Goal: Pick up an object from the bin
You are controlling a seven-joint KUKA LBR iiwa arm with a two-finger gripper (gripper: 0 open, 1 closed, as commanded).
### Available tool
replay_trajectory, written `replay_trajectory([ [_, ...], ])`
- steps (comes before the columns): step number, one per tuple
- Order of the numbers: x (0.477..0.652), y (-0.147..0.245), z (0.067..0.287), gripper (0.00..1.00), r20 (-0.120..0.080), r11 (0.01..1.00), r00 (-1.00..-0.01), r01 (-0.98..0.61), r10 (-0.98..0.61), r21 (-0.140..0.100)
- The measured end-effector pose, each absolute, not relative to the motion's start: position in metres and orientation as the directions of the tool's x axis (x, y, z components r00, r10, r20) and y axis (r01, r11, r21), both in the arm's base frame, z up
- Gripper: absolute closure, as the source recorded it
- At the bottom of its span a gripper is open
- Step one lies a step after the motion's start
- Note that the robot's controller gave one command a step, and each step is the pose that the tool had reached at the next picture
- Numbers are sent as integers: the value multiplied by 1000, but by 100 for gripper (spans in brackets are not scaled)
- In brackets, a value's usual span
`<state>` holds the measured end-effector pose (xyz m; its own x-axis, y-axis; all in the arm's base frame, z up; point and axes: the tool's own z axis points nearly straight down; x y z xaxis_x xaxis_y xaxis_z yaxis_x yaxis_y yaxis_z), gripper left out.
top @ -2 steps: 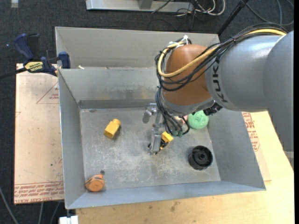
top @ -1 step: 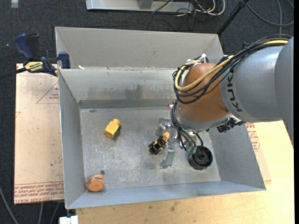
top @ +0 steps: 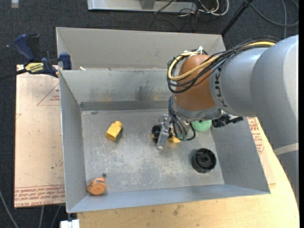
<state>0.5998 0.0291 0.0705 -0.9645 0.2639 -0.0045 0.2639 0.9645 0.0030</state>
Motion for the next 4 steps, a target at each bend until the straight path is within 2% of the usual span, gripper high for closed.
replay_trajectory([
  [1,600,29,71,100,-4,964,-964,264,264,3],
  [2,617,33,70,100,-2,966,-966,260,260,2],
  [3,621,34,81,100,-3,965,-965,262,262,3],
  [4,624,41,76,100,-4,968,-968,251,251,2],
])
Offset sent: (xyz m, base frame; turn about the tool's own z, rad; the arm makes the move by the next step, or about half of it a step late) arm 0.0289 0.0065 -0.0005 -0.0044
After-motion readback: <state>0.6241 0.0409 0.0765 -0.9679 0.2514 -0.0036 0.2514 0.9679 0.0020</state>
